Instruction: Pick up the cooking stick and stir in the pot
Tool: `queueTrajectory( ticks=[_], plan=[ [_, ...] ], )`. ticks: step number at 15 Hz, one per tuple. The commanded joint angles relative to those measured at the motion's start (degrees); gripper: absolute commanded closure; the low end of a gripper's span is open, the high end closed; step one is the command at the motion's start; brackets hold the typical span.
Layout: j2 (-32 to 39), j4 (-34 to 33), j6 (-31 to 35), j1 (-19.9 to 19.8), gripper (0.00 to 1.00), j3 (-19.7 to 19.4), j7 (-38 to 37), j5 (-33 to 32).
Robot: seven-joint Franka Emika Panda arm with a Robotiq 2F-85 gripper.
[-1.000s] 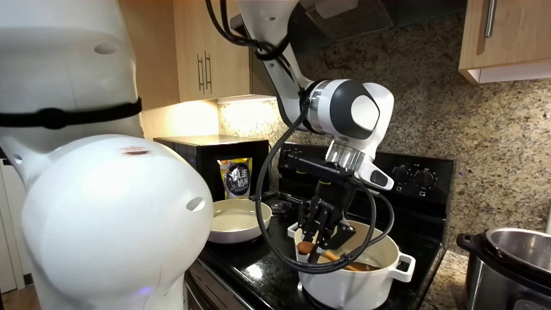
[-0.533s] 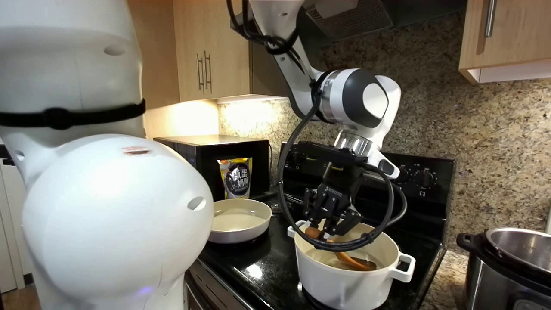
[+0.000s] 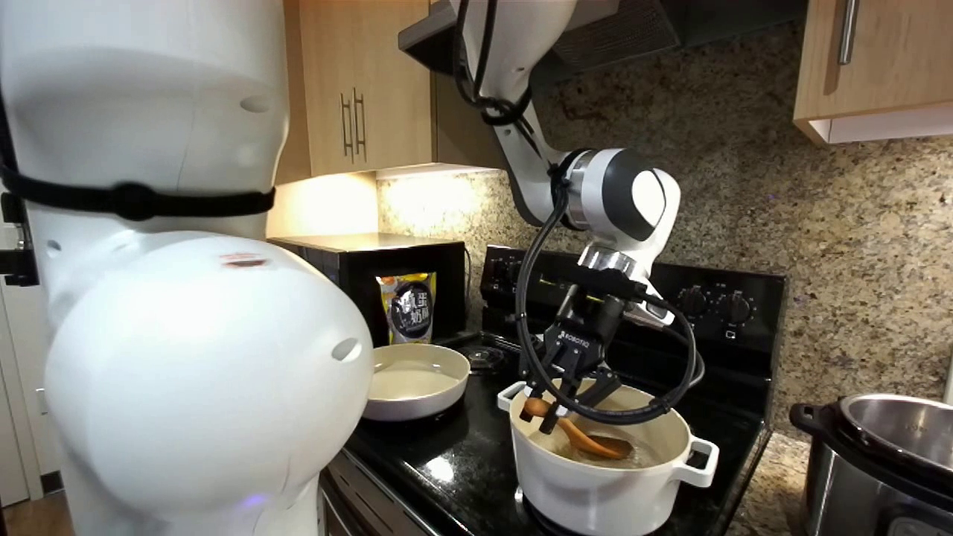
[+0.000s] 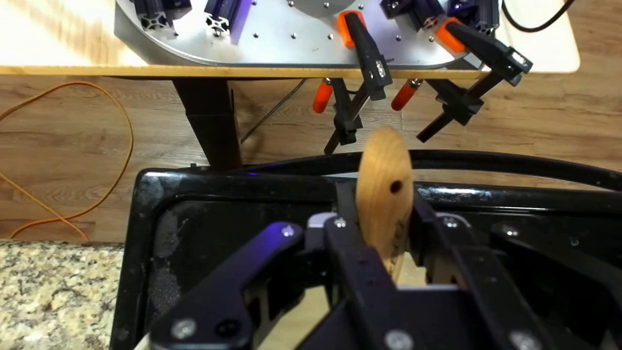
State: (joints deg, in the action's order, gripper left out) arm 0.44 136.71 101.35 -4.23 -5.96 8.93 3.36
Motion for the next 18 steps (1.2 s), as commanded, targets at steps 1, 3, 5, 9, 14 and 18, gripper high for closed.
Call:
queueTrajectory(
  ticks=[1,3,5,9,14,18],
  plan=[
    [-1.6,2.1,1.2,0.7,0.90,1.5,1.7,-2.8],
    [-4.2,5.2,3.5,0.8,0.90,1.7,0.8,-3.6],
    [-6.5,8.1,5.7,0.5,0.90,1.6,0.4,-3.3],
    [-11.2,13.8,10.2,-0.6,0.90,0.1,1.4,-1.7],
    [-14.4,15.9,12.3,-2.0,0.90,-2.9,0.9,2.3],
    [-13.8,13.5,11.2,-2.8,0.90,-4.7,0.6,5.2]
  ],
)
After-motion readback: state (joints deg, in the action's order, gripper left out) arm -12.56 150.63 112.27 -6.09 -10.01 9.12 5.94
